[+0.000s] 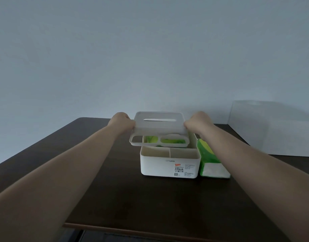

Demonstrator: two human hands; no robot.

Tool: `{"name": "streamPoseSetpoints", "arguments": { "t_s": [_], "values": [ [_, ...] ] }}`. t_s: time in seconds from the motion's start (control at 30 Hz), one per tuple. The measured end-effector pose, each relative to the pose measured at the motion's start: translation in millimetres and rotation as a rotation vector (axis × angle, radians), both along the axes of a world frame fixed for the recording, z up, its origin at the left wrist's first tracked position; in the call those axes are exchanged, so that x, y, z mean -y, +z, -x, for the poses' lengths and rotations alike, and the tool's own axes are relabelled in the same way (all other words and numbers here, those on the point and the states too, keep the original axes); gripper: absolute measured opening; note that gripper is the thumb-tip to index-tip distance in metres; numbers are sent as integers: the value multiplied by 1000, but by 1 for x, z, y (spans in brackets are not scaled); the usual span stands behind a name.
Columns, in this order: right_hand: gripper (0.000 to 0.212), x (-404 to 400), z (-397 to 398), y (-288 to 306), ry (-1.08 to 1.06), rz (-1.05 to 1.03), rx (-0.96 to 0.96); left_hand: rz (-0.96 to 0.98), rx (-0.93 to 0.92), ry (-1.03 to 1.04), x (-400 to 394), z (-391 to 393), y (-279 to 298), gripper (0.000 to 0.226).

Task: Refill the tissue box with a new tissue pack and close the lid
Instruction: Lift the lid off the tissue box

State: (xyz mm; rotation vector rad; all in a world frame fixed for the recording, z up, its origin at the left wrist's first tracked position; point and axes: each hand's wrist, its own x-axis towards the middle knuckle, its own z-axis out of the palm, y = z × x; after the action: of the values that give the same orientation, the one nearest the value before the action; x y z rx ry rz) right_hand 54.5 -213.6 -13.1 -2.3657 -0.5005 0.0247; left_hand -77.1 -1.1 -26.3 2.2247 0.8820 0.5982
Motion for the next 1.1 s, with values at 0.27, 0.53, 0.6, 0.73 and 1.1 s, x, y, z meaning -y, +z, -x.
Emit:
{"name": "streamPoseSetpoints", "arguments": {
  "t_s": [0.27, 0.53, 0.6, 0.73, 1.1],
  "values": [
    [26, -51, 28, 11, 69, 65, 97, -7, 55, 113, -43, 34, 5, 13],
    [29, -121, 70, 7, 191, 185, 101, 13, 6, 228, -107, 77, -29, 11],
    [30, -137, 79, 3, 239, 205, 110, 14, -30, 252, -120, 86, -37, 13],
    [6, -167, 91, -7, 299, 318, 107, -2, -115, 287, -138, 98, -53, 13],
    [26, -210, 93, -42, 409, 764, 46, 13, -202, 306, -167, 105, -91, 8]
  ]
}}
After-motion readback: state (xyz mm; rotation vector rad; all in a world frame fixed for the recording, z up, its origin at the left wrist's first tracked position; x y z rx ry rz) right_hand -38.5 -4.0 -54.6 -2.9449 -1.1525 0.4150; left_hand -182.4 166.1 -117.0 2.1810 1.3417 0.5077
